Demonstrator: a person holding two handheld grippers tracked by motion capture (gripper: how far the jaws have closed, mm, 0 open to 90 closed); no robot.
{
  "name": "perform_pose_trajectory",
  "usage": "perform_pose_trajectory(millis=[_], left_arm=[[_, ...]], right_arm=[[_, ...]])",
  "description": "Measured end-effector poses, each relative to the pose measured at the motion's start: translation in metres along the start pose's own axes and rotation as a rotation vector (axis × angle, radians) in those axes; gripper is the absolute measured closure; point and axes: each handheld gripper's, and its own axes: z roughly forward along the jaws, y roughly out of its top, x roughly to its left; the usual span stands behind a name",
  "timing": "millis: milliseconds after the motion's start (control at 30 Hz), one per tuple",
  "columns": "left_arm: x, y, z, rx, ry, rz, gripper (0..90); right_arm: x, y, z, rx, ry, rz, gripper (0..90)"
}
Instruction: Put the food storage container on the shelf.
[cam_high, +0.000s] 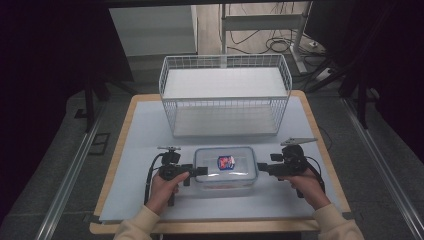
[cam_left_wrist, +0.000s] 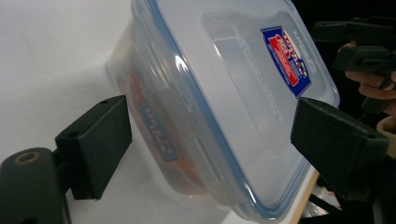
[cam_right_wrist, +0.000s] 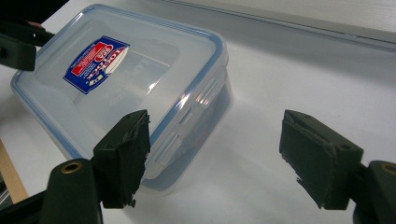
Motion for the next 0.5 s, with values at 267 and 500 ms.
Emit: perform_pose_trajectory(millis=[267,500], left_arm=[[-0.0029,-0.0020,0.0027,0.005,-0.014,0.000,19.1],[-0.0013,-0.0018,0.0011,0.003,-0.016,-0.001,22.4]], right_arm=[[0.0007,-0.0001,0.0014,0.004,0.007,-0.004,25.1],[0.0016,0.0032,0.0049,0.011,0.054,0.025,25.9]])
